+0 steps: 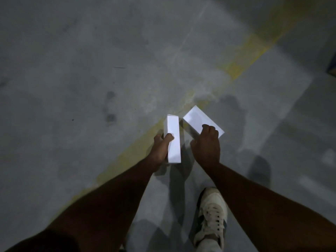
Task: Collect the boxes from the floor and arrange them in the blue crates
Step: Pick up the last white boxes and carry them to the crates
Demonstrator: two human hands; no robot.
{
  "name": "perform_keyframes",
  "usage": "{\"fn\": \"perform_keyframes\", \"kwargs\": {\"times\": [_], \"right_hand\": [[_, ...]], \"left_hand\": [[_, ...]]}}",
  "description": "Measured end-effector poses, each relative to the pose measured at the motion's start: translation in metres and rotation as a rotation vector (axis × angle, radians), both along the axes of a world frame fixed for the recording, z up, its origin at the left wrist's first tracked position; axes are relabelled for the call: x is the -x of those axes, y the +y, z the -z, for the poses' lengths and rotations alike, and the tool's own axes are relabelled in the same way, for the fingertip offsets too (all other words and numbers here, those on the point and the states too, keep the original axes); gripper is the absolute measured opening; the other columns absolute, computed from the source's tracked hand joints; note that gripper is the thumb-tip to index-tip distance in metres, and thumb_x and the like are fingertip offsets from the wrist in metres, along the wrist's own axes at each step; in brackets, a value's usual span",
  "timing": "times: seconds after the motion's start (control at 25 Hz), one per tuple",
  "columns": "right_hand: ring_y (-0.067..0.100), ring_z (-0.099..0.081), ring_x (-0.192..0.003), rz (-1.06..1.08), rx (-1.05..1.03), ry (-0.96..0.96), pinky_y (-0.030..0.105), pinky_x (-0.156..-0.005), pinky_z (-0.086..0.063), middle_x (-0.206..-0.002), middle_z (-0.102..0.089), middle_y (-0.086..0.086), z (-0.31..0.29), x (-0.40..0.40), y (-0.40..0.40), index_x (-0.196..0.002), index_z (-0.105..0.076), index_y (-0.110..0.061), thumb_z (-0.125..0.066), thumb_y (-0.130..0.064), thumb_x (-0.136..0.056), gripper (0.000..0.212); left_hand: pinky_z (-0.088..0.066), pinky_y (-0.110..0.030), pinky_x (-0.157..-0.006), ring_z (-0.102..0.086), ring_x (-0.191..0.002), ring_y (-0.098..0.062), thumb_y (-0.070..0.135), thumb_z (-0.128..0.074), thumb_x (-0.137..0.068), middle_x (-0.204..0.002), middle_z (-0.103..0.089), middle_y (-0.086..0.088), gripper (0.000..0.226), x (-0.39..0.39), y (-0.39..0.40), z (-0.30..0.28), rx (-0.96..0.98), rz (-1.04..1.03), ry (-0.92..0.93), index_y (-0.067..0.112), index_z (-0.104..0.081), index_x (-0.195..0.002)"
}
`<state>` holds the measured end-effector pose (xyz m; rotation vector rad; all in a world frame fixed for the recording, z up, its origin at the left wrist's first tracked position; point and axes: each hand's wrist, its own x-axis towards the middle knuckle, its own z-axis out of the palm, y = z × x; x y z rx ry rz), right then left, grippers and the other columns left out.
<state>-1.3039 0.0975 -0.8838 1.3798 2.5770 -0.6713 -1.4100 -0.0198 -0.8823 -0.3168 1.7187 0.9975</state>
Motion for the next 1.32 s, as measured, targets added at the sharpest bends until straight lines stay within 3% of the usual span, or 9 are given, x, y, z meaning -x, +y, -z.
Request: {"fn": "perform_keyframes", "kwargs": {"times": [0.12,0.36,0.48,0.6,0.72,0.8,1.04,1.24,1.32], "right_hand": [[0.032,-0.055,-0.115,0.046,0.001,-0.018,0.042,-0.098,-0.048,-0.123,-0.056,0.017,0.024,-0.003,0.03,-0.124,-0.05,-0.003,-0.077,-0.025,-0.076,0.059],[0.032,-0.044,-0.131,-0.049,0.045,-0.131,0.042,-0.107,-0.04,-0.143,-0.045,0.016,0.072,-0.004,0.064,-0.147,-0.029,-0.004,-0.078,-0.04,-0.074,0.095],[0.032,-0.045,-0.128,-0.122,0.039,-0.219,0.045,-0.105,-0.039,-0.14,-0.044,0.015,0.08,-0.004,0.067,-0.15,-0.02,-0.01,-0.075,-0.05,-0.073,0.103],[0.034,-0.046,-0.126,0.067,0.257,-0.134,0.047,-0.103,-0.043,-0.139,-0.043,0.014,0.062,-0.001,0.066,-0.151,-0.016,-0.019,-0.072,-0.06,-0.071,0.107],[0.027,-0.048,-0.126,0.48,0.78,0.262,0.047,-0.106,-0.044,-0.145,-0.042,0.006,0.015,-0.002,0.064,-0.15,-0.023,-0.025,-0.066,-0.048,-0.086,0.08],[0.022,-0.055,-0.116,0.543,0.956,0.439,0.04,-0.098,-0.048,-0.14,-0.05,0.002,-0.027,-0.007,0.061,-0.147,-0.033,-0.026,-0.057,-0.044,-0.09,0.064],[0.018,-0.061,-0.114,0.635,1.021,0.642,0.049,-0.101,-0.049,-0.137,-0.056,-0.002,-0.167,-0.032,0.051,-0.145,-0.037,-0.032,-0.054,-0.056,-0.077,0.074],[0.018,-0.062,-0.114,0.726,0.997,0.709,0.042,-0.097,-0.051,-0.134,-0.057,0.001,-0.317,-0.066,0.048,-0.143,-0.042,-0.023,-0.052,-0.043,-0.097,0.051],[0.021,-0.058,-0.117,0.752,0.963,0.707,0.036,-0.096,-0.049,-0.132,-0.056,0.004,-0.382,-0.083,0.045,-0.138,-0.046,-0.015,-0.047,-0.037,-0.102,0.043]], "left_hand": [[-0.052,-0.032,-0.067,-0.062,-0.104,-0.026,0.049,-0.059,-0.09,-0.126,-0.059,-0.008,0.063,-0.006,0.025,0.017,0.008,0.011,-0.008,0.02,-0.037,-0.141],[-0.057,-0.047,-0.088,-0.063,-0.108,-0.028,0.056,-0.068,-0.069,-0.126,-0.062,-0.006,0.084,-0.01,0.056,0.041,0.043,-0.044,-0.018,0.021,-0.038,-0.14],[-0.056,-0.053,-0.093,-0.064,-0.109,-0.03,0.061,-0.066,-0.055,-0.126,-0.063,-0.006,0.097,-0.009,0.057,0.054,0.041,-0.059,-0.007,0.021,-0.041,-0.139],[-0.054,-0.053,-0.096,-0.063,-0.11,-0.031,0.06,-0.065,-0.063,-0.124,-0.064,-0.009,0.087,-0.01,0.059,0.036,0.044,-0.107,-0.051,0.021,-0.044,-0.138],[-0.053,-0.046,-0.088,-0.062,-0.102,-0.03,0.049,-0.053,-0.094,-0.115,-0.064,-0.01,0.048,-0.013,0.067,-0.011,0.002,-0.192,-0.109,0.021,-0.046,-0.132],[-0.054,-0.044,-0.076,-0.062,-0.094,-0.029,0.043,-0.048,-0.1,-0.107,-0.064,-0.011,0.033,-0.016,0.077,-0.051,-0.03,-0.227,-0.139,0.022,-0.048,-0.125],[-0.056,-0.034,-0.072,-0.07,-0.088,-0.025,0.048,-0.055,-0.097,-0.109,-0.074,-0.011,0.04,-0.034,0.108,-0.208,-0.141,-0.038,-0.09,0.018,-0.065,-0.122],[-0.054,-0.031,-0.053,-0.072,-0.083,-0.032,0.038,-0.072,-0.089,-0.105,-0.075,-0.019,0.042,-0.071,0.102,-0.355,-0.199,0.063,-0.028,0.013,-0.066,-0.123],[-0.056,-0.04,-0.056,-0.072,-0.085,-0.036,0.043,-0.079,-0.08,-0.105,-0.075,-0.019,0.052,-0.089,0.094,-0.418,-0.196,0.081,-0.035,0.017,-0.064,-0.122]]}}
